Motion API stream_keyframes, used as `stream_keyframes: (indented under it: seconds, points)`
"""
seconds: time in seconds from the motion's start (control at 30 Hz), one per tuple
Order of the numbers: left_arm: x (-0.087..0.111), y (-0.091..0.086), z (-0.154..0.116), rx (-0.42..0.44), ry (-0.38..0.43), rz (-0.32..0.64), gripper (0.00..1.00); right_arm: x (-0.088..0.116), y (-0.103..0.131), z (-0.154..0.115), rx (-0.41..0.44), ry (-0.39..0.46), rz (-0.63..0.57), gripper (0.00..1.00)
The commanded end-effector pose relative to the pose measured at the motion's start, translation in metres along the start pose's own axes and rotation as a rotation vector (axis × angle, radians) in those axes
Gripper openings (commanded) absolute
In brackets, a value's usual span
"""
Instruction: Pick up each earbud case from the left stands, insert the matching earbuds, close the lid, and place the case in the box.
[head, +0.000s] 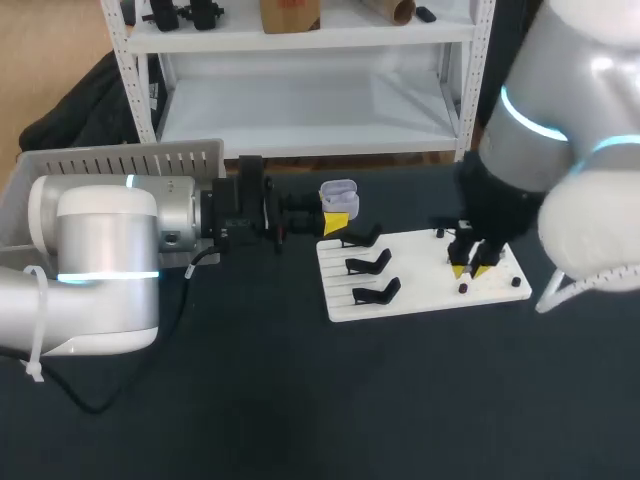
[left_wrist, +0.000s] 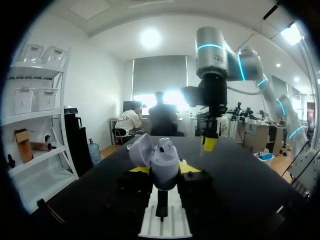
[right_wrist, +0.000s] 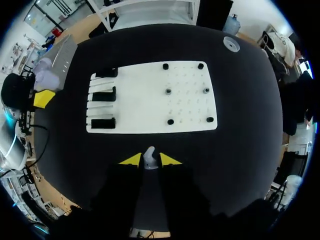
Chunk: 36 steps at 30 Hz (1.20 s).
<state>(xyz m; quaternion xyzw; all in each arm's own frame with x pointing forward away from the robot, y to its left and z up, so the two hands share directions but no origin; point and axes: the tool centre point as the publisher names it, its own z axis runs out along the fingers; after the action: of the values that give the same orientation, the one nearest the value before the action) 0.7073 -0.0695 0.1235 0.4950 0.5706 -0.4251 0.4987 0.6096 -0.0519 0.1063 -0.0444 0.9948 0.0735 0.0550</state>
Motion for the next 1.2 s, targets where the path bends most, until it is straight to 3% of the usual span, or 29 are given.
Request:
stream_keyframes:
  seconds: [0.03, 0.27, 0.5, 0.93, 1.2]
  points:
    - [0.001, -0.001, 0.000, -0.005, -0.002, 0.001, 0.00, -0.006, 0.027, -0.043, 0.045, 0.114, -0.041, 0.00]
    - [0.001, -0.001, 0.000, -0.005, -0.002, 0.001, 0.00, -0.006, 0.071, -0.081, 0.042, 0.132, -0.157, 0.00]
    - [0.001, -0.001, 0.000, -0.005, -0.002, 0.001, 0.00, -0.023, 0.113, -0.100, 0.074, 0.129, -0.286, 0.00]
    - [0.001, -0.001, 0.000, -0.005, -0.002, 0.001, 0.00, -0.062, 0.159, -0.095, 0.078, 0.125, -0.536, 0.00]
    - [0.001, -0.001, 0.000, -0.005, -0.002, 0.001, 0.00, -0.082, 0.171, -0.086, 0.094, 0.113, -0.655, 0.00]
